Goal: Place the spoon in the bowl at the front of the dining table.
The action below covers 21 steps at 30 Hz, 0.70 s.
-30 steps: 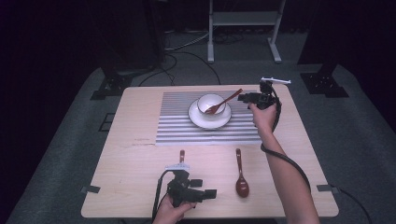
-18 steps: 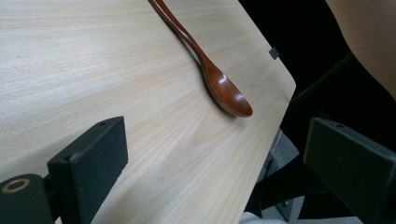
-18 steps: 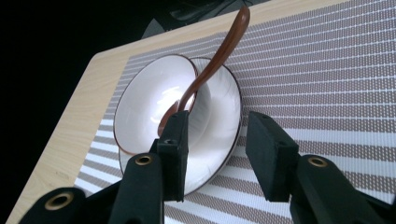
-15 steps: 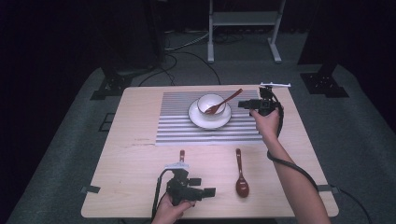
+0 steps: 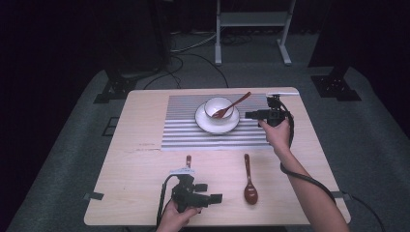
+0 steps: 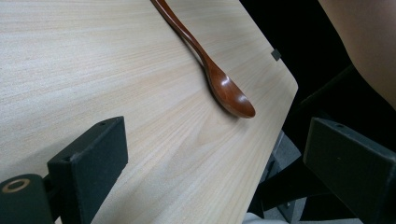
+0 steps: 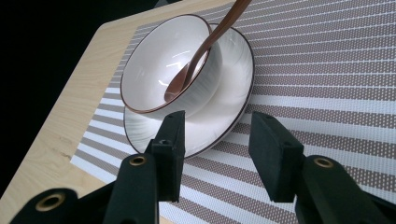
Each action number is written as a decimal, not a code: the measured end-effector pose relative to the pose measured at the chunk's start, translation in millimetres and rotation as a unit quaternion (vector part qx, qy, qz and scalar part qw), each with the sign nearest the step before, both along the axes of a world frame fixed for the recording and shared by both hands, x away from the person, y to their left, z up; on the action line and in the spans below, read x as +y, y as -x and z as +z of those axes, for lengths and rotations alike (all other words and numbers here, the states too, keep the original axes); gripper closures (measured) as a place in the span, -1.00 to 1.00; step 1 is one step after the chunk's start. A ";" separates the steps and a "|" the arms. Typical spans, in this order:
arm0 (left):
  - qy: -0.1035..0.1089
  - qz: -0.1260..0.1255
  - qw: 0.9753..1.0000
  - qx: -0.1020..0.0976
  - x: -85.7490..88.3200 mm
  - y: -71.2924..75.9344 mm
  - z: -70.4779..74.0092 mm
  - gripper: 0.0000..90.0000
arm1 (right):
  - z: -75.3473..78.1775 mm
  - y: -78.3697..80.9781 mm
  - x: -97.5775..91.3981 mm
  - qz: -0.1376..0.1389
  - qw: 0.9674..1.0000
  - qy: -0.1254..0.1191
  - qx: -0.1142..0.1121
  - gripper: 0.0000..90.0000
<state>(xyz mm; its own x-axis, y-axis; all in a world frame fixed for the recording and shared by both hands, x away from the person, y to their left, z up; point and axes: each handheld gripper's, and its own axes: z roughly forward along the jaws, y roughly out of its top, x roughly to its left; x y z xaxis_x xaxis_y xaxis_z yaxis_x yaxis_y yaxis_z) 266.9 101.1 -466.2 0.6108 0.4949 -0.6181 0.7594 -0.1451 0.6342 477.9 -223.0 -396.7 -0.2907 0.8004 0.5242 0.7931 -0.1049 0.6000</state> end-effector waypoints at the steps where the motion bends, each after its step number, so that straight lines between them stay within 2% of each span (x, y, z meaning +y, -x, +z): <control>1: 0.000 0.000 1.000 0.000 0.0 -0.1 -0.1 -0.88 | 0.2 2.0 -0.9 0.003 1.000 0.000 0.000 0.22; 6: -0.001 0.000 1.000 -0.001 0.6 -0.6 -0.6 -0.88 | 0.6 7.8 -3.5 0.010 1.000 0.000 0.000 0.20; 13: -0.002 0.000 1.000 -0.002 0.6 -0.8 -0.5 -0.88 | -1.1 16.3 -3.0 0.026 1.000 0.018 -0.001 0.14; 21: -0.001 0.001 1.000 -0.002 0.9 -0.7 -0.2 -0.88 | -8.2 26.8 0.7 0.046 0.999 0.016 0.005 0.11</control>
<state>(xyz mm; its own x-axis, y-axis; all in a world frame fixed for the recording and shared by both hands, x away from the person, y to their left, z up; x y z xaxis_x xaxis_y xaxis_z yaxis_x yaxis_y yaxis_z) 267.7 102.0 -466.5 0.6121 0.4979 -0.6143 0.7570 -0.1443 0.6373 451.0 -222.2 -404.9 -0.3578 0.7874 0.5019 0.8049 -0.0124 0.5932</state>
